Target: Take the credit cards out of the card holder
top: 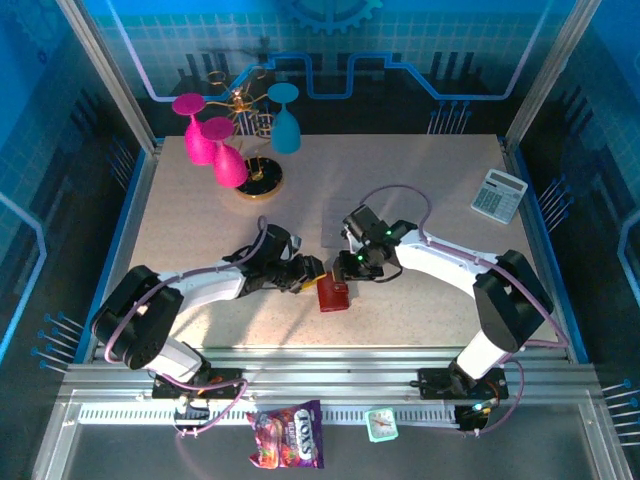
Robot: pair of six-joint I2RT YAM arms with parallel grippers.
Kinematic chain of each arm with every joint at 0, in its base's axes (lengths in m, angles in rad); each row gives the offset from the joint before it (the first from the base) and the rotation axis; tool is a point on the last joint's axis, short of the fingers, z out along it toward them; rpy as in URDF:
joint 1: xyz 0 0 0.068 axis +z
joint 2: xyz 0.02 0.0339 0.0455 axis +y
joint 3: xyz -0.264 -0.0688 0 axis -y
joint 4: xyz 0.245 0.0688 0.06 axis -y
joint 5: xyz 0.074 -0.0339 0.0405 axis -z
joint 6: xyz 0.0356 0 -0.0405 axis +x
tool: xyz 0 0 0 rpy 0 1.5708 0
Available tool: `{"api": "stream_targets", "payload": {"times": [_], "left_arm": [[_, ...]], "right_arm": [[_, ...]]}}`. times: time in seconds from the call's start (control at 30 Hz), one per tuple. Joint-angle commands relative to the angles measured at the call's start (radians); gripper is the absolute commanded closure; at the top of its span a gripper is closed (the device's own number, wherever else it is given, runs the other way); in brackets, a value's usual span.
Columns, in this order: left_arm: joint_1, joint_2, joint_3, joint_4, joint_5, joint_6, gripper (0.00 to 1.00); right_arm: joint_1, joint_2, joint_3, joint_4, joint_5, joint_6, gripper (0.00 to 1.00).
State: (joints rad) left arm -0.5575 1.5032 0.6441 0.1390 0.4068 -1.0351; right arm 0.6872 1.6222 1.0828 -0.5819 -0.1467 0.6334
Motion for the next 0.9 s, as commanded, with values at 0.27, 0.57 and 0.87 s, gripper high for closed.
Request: {"api": "stream_targets", "payload": {"times": [0.27, 0.57, 0.87], "left_arm": [[0.047, 0.061, -0.141, 0.374, 0.110, -0.241, 0.78], [0.050, 0.091, -0.193, 0.424, 0.110, -0.300, 0.83], [0.062, 0.102, -0.208, 0.419, 0.126, -0.316, 0.85]], "right_arm": [[0.048, 0.069, 0.083, -0.126, 0.076, 0.009, 0.64], [0.084, 0.156, 0.174, -0.180, 0.099, 0.005, 0.64], [0.119, 0.219, 0.222, -0.213, 0.114, 0.017, 0.63]]}}
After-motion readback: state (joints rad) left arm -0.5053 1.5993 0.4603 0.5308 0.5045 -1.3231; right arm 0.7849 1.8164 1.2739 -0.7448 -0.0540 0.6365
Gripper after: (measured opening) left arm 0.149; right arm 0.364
